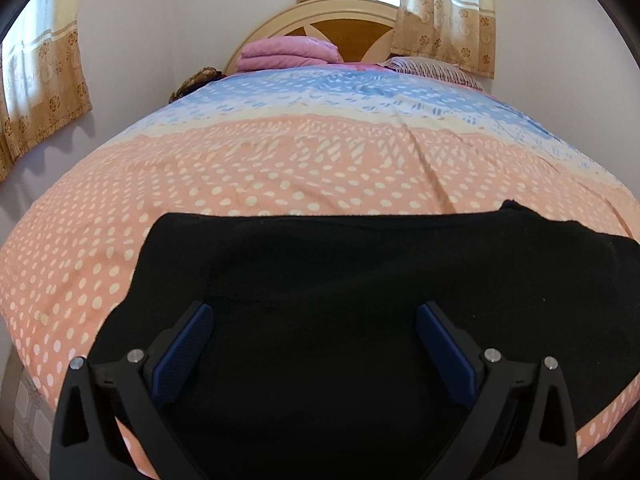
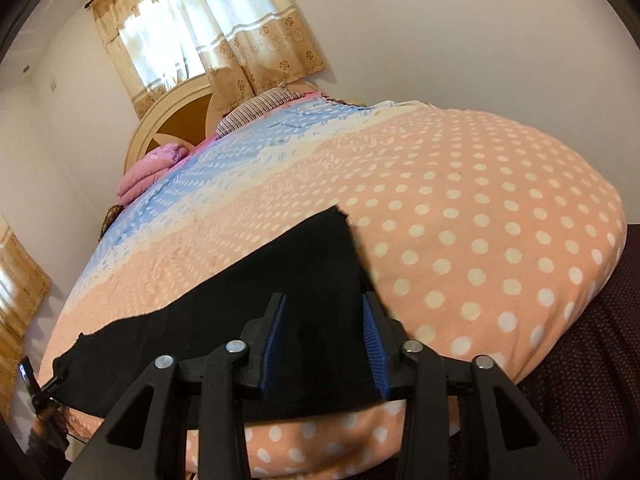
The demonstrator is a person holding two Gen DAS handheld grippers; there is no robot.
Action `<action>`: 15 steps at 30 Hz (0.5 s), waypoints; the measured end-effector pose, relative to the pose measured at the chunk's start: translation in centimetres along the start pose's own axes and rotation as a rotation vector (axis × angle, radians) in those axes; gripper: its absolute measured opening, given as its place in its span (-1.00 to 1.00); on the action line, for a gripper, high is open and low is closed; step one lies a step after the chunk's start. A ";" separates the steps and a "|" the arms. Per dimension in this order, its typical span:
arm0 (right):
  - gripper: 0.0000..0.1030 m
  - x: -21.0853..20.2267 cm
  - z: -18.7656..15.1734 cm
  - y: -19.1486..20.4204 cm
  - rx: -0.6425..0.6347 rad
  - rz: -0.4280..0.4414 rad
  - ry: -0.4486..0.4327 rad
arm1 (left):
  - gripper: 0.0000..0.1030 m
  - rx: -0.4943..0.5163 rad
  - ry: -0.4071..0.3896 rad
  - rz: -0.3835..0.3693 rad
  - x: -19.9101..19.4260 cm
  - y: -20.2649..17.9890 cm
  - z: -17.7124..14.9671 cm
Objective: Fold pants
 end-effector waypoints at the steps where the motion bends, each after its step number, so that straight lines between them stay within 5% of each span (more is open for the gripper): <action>1: -0.33 -0.2 0.2 -0.3 0.017 -0.005 -0.007 | 1.00 -0.004 -0.002 0.000 -0.1 0.0 0.0; 4: -0.29 -0.2 0.5 -1.0 0.004 -0.045 0.000 | 1.00 -0.006 -0.006 -0.008 -0.1 0.3 0.0; 11: -0.29 0.8 -0.3 -0.8 -0.009 0.049 0.026 | 1.00 -0.002 -0.016 -0.017 -0.7 0.5 -0.4; 15: -0.67 1.2 -0.2 -1.7 0.051 0.062 0.023 | 1.00 -0.013 -0.027 -0.029 -1.0 0.7 -0.4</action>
Point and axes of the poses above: each gripper's, at about its wrist camera, not at the fingertips, and x roughly the way its jaws point, y to its left, z to its top, the point moved 3 cm from there along x, roughly the way its jaws point, and after that the axes turned 8 degrees about -y, right-handed, at the moved point
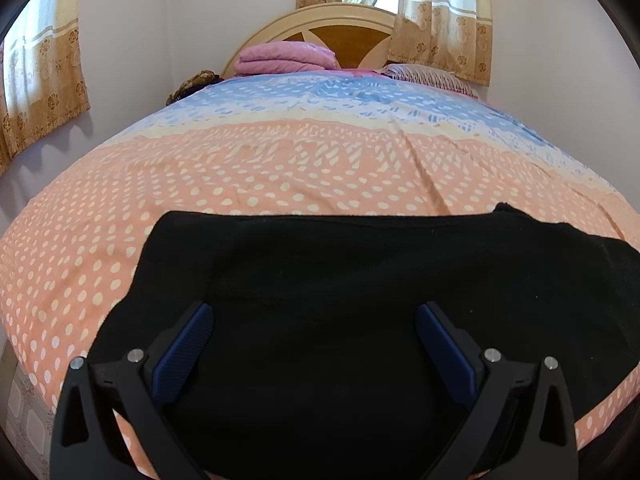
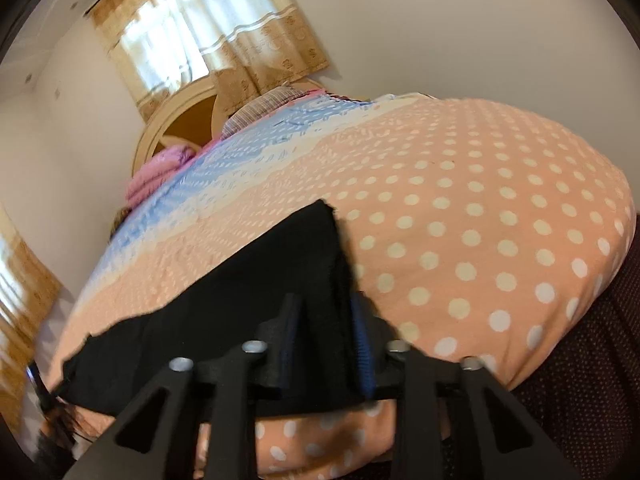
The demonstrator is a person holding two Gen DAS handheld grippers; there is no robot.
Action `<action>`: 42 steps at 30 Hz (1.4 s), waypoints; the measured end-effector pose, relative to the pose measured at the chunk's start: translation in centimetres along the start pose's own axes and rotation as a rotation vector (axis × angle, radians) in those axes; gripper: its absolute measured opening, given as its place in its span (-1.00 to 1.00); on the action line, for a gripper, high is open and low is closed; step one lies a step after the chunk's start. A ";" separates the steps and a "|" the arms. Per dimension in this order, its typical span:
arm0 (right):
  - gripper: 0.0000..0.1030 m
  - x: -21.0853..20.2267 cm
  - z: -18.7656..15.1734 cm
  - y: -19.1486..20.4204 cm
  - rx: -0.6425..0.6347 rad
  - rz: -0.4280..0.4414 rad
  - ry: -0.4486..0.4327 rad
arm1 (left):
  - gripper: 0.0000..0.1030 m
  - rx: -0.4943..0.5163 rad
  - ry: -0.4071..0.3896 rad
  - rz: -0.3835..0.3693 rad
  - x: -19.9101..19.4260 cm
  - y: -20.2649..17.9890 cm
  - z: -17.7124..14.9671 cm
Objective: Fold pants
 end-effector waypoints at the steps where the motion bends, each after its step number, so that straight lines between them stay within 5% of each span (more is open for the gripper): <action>1: -0.70 0.0 0.1 -0.4 0.031 0.021 0.002 | 1.00 0.002 -0.002 -0.001 -0.1 0.0 0.0; 8: -0.78 -1.0 -0.1 1.4 0.045 0.047 -0.021 | 1.00 0.016 -0.005 -0.008 0.0 -0.1 -0.1; 21: -0.78 -4.7 0.0 16.1 -0.170 0.213 -0.044 | 1.00 0.014 -0.024 -0.018 -0.2 -0.2 -0.5; 42: -0.78 3.3 -7.9 33.4 -0.381 0.426 0.161 | 1.00 -0.044 -0.051 -0.082 -1.8 -0.3 -0.3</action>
Point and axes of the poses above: each gripper's, at about its wrist camera, not at the fingertips, and x roughly the way its jaws point, y to its left, z to its top, the point moved 3 cm from there along x, roughly the way its jaws point, and after that the axes turned 8 degrees about -y, right-handed, at the moved point
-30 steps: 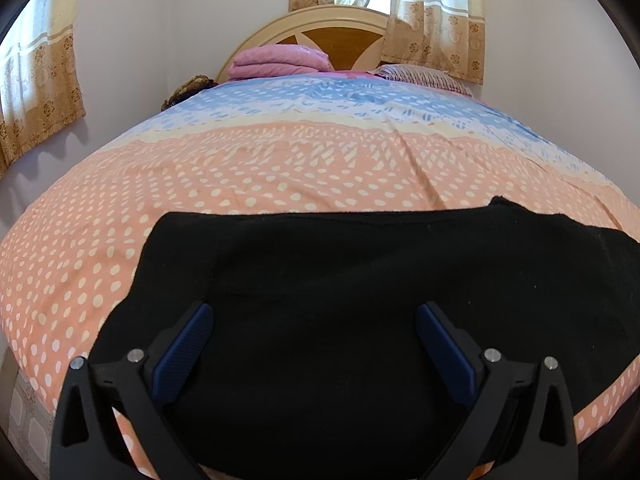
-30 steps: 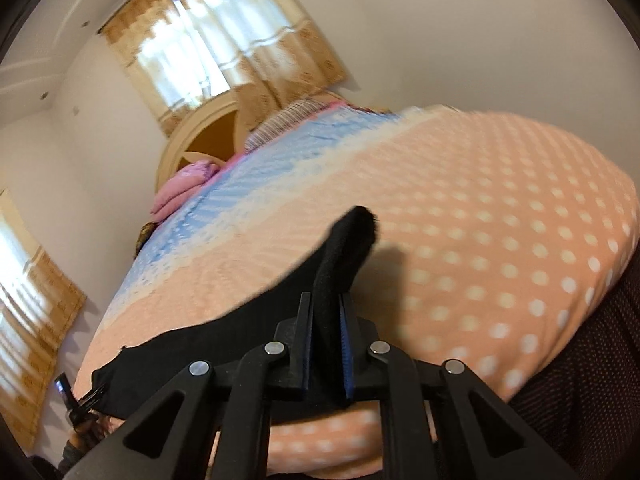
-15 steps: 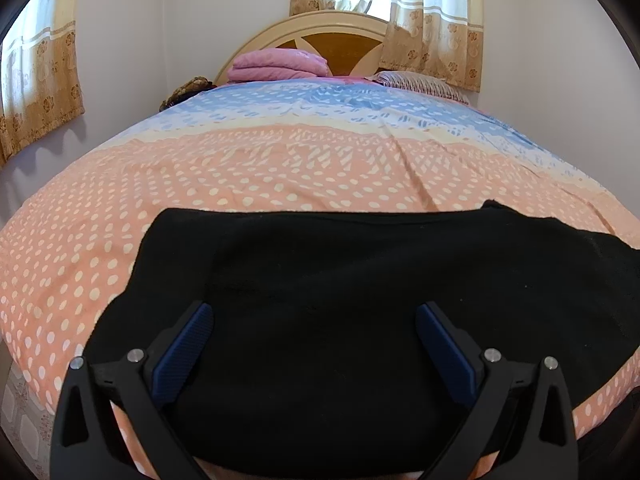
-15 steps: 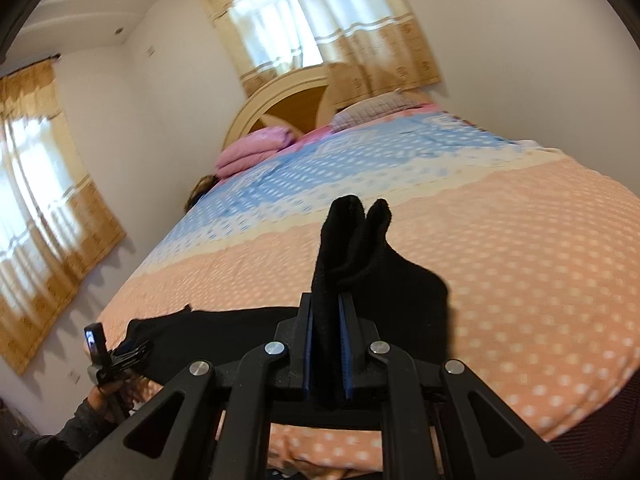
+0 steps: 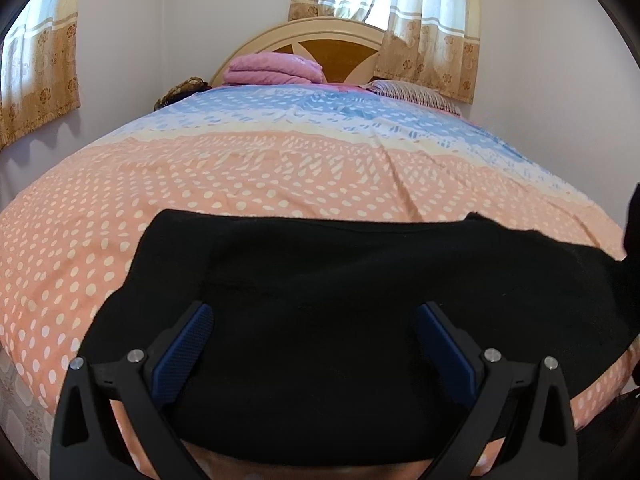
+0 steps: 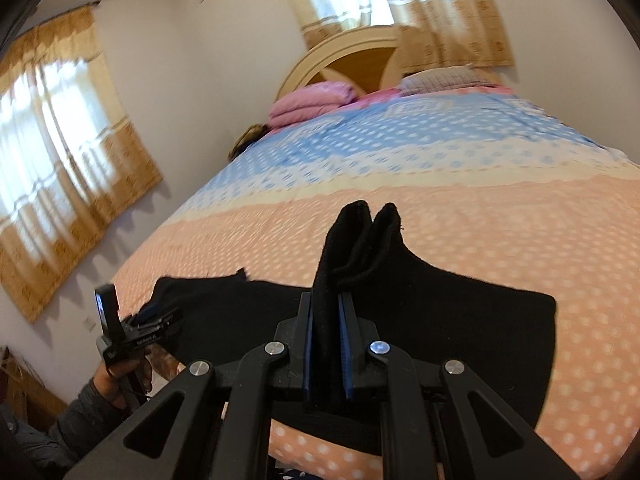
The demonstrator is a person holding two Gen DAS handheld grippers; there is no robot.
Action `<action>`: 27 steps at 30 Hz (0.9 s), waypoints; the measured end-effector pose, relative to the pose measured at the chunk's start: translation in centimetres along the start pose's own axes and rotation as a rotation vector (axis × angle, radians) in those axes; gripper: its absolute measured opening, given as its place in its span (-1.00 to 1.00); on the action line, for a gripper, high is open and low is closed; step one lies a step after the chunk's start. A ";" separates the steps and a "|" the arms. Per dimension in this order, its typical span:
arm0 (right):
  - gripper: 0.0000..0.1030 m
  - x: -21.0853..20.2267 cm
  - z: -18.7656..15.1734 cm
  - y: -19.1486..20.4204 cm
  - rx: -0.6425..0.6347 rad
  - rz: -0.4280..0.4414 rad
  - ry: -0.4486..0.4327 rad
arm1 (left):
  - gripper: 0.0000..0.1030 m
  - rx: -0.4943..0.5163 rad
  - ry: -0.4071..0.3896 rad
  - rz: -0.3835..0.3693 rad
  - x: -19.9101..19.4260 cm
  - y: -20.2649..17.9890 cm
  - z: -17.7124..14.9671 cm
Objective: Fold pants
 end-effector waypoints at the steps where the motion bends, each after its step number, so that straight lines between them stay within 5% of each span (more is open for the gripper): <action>1: -0.78 0.7 -0.2 0.6 -0.008 0.010 0.013 | 1.00 -0.002 -0.004 -0.005 -0.2 -0.1 0.1; 10: -0.78 7.6 -4.5 4.8 -0.143 0.030 0.147 | 1.00 0.042 -0.024 -0.123 -2.0 -3.7 1.0; 15: -0.64 11.2 -7.6 4.4 -0.165 0.050 0.313 | 1.00 0.122 -0.016 -0.221 -2.5 -7.9 0.8; 19: -0.12 8.6 -7.2 4.0 -0.143 0.150 0.292 | 1.00 0.165 0.001 -0.322 -2.8 -11.4 0.7; 27: -0.09 0.5 -5.5 -2.6 -0.064 0.060 0.112 | 0.99 0.182 0.110 -0.553 -0.8 -19.7 0.8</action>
Point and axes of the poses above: each gripper's, at about its wrist camera, not at the fingertips, and x roughly the way its jaws point, y to its left, z to its top, the point moved 3 cm from there along x, roughly the way its jaws point, and after that the axes turned 8 degrees about -y, right-handed, at the moved point
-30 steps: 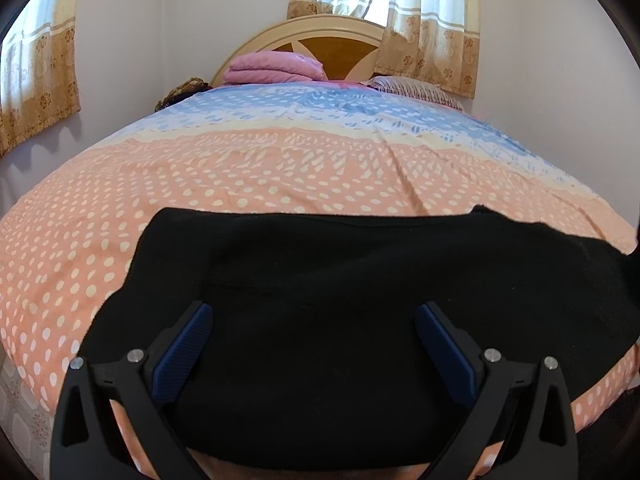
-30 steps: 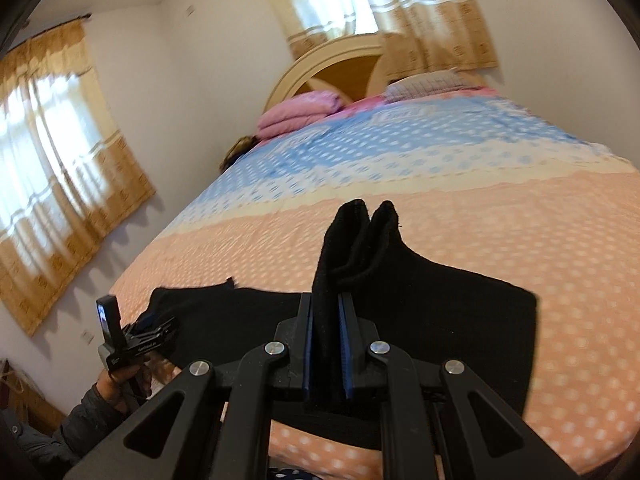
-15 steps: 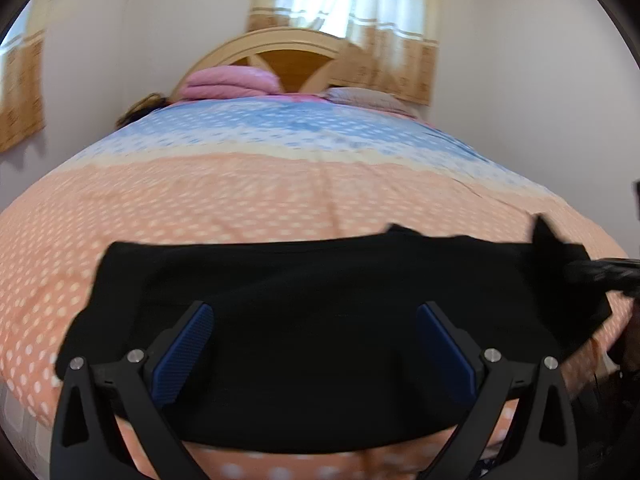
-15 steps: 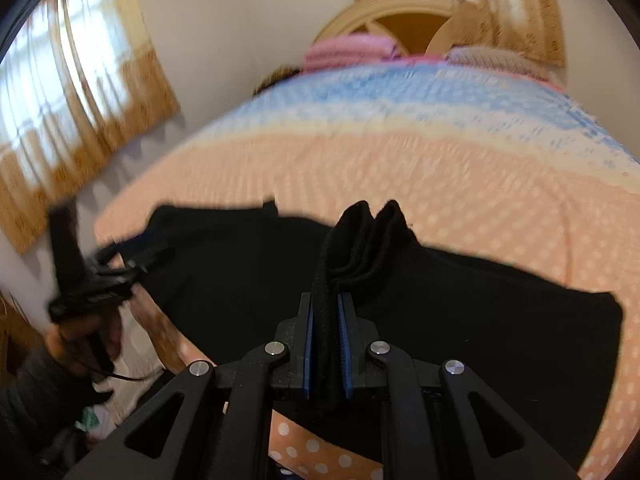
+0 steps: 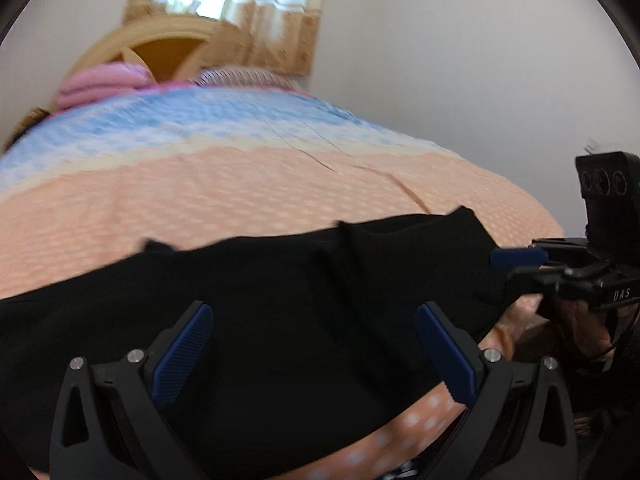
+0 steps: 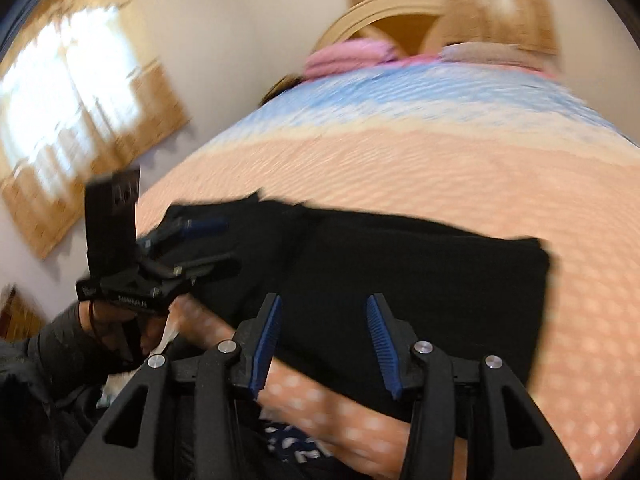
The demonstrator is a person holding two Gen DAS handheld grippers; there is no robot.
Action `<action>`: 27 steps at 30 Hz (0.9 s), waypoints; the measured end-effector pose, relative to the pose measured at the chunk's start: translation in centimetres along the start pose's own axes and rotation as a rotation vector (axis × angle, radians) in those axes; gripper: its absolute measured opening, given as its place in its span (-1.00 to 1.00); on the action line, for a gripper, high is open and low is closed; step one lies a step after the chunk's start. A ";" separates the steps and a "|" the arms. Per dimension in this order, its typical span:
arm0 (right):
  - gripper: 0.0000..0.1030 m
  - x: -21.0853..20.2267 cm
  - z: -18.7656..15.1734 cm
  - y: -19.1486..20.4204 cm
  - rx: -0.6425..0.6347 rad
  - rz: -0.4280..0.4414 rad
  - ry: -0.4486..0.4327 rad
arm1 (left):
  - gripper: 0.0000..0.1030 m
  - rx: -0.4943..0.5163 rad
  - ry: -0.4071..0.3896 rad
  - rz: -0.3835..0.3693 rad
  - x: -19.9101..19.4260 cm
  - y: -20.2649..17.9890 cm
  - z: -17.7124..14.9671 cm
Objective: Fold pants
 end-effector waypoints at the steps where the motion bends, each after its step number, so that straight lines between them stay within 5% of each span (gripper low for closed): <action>1: -0.09 -0.6 -0.1 -1.0 0.030 -0.011 -0.019 | 0.93 -0.007 0.018 -0.020 0.8 -0.4 0.1; 4: -0.07 -2.0 -0.7 -4.3 0.140 -0.043 -0.074 | 0.51 -0.041 0.094 -0.068 3.5 -1.3 0.1; 6: -0.07 -2.5 -1.1 -6.2 0.200 -0.065 -0.099 | 0.50 -0.032 0.106 -0.057 4.3 -2.0 0.3; 7: -0.06 -2.6 -1.2 -6.8 0.219 -0.072 -0.102 | 0.33 -0.025 0.108 -0.054 4.2 -2.1 0.4; 8: -0.06 -2.7 -1.2 -7.4 0.236 -0.078 -0.106 | -0.18 -0.022 0.111 -0.062 4.2 -2.3 0.5; 10: -0.05 -3.1 -1.0 -7.9 0.257 -0.081 -0.127 | -0.79 -0.034 0.123 -0.072 4.1 -2.1 0.8; 18: 0.16 -4.3 -0.3 -3.9 0.136 -0.009 -0.188 | -0.79 -0.110 0.061 -0.061 1.0 -0.4 1.4; 24: 0.21 0.8 -2.8 -4.4 0.116 -0.118 0.025 | -0.62 -0.117 0.095 -0.002 2.6 1.3 -0.1; 27: 0.21 0.6 -3.0 -4.3 0.069 -0.112 0.009 | -0.40 -0.104 0.075 0.018 2.6 1.0 -0.5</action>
Point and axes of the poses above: each gripper's, at about its wrist camera, not at the fingertips, and x roughly the way its jaws point, y to its left, z to its top, the point moved 3 cm from there along x, roughly the way its jaws point, and after that the axes turned 8 degrees about -y, right-handed, at the moved point
